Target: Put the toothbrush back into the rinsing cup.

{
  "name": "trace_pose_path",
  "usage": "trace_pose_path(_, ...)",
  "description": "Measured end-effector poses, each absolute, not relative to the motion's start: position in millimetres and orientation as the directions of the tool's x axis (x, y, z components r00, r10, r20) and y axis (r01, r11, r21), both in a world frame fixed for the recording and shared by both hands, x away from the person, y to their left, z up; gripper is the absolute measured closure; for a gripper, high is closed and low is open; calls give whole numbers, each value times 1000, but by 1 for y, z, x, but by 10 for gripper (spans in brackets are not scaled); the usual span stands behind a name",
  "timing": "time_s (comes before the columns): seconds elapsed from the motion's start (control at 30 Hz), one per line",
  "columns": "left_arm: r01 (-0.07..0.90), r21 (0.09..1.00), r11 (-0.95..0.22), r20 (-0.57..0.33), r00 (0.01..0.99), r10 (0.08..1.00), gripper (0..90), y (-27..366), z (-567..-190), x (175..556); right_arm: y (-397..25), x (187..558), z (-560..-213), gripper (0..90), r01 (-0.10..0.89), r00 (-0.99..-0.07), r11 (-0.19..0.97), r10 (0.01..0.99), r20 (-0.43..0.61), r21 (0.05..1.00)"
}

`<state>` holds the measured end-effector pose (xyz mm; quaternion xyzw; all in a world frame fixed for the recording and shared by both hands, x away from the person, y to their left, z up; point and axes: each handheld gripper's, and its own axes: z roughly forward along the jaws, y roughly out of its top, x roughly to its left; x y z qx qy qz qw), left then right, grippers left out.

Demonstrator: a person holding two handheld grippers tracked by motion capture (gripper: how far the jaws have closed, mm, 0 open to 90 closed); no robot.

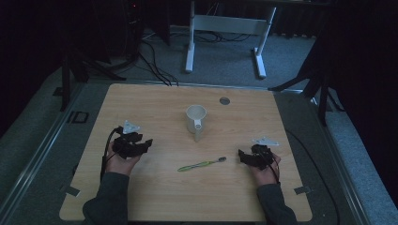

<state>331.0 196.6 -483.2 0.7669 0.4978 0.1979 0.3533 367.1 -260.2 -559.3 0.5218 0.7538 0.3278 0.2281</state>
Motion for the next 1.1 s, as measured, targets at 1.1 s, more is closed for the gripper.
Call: trace_pose_path(1.1, 577, 740, -345, -37, 547, 836, 519, 184, -468, 332, -260, 367, -559, 247, 636, -354, 244, 935, -3, 732)
